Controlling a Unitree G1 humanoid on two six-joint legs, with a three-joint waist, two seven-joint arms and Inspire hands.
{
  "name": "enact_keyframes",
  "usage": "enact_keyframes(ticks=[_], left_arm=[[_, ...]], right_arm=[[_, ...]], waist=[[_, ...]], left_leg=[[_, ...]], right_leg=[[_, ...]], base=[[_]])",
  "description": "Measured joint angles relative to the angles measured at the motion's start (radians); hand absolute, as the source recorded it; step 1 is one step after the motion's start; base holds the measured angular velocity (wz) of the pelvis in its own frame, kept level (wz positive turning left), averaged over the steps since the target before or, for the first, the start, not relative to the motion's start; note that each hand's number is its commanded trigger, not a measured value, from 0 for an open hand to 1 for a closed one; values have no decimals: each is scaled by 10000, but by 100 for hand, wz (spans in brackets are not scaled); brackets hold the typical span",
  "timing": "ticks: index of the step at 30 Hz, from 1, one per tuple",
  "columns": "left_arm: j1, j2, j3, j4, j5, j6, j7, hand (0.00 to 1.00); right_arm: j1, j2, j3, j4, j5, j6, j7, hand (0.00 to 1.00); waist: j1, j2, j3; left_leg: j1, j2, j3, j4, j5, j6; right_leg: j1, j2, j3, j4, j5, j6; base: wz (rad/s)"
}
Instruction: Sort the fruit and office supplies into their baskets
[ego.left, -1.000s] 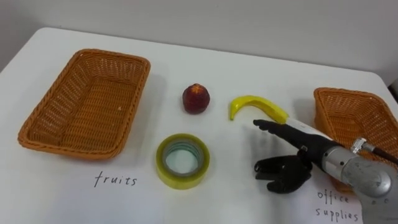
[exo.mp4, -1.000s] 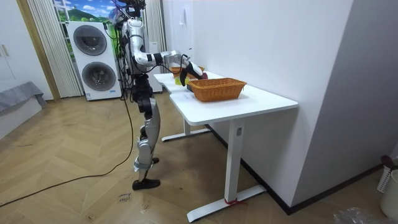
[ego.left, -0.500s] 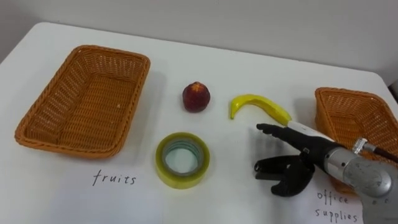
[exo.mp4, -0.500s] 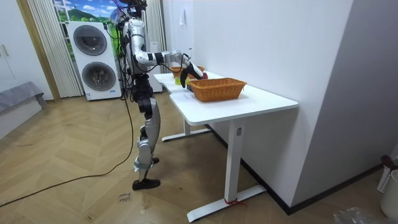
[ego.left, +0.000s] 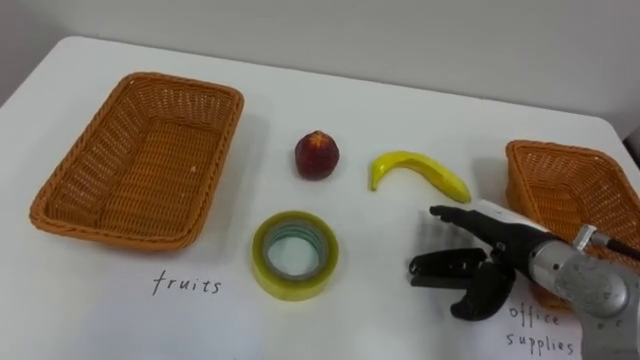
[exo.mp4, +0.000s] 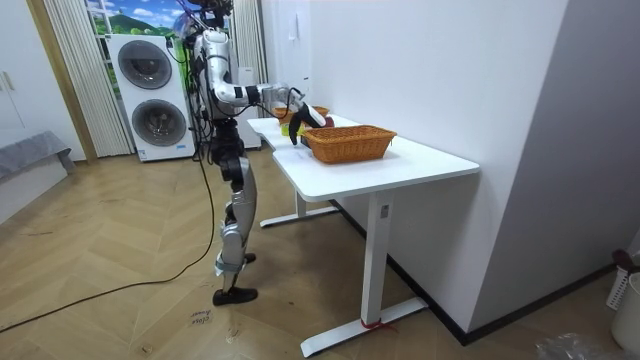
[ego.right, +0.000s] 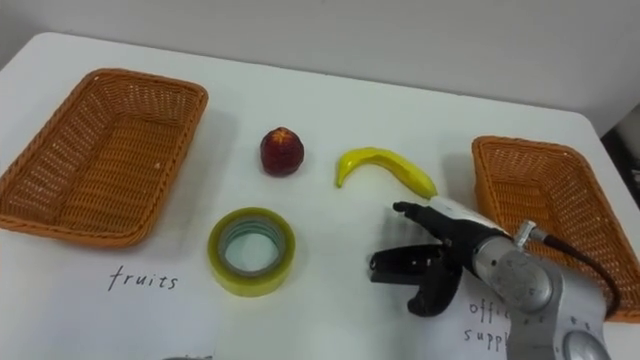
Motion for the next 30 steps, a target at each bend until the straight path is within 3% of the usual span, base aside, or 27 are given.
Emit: enact_keyframes(ticks=[9,22,30], left_arm=[[-18,-19,-208,-227,-10,-2,531,0],[-14,-214,-454,-293,-9,4,972,0],[80,-252,-455,-473,1,14,1176,0]], right_arm=[[172,30,363,0,-9,-9,-698,0],[182,585,825,-172,-1155,231,-1237,0],[192,652,1108,-212,-1488,408,-1367,0]], waist=[[87,189,-7],[143,211,-10],[157,324,-96]], left_leg=[[66,1,51,-6,12,20],[195,21,122,-109,12,20],[270,32,192,-116,12,21]], right_leg=[[47,5,56,35,12,-5],[25,27,145,42,43,4],[49,32,206,42,81,1]], base=[[-1],[-1],[-3]])
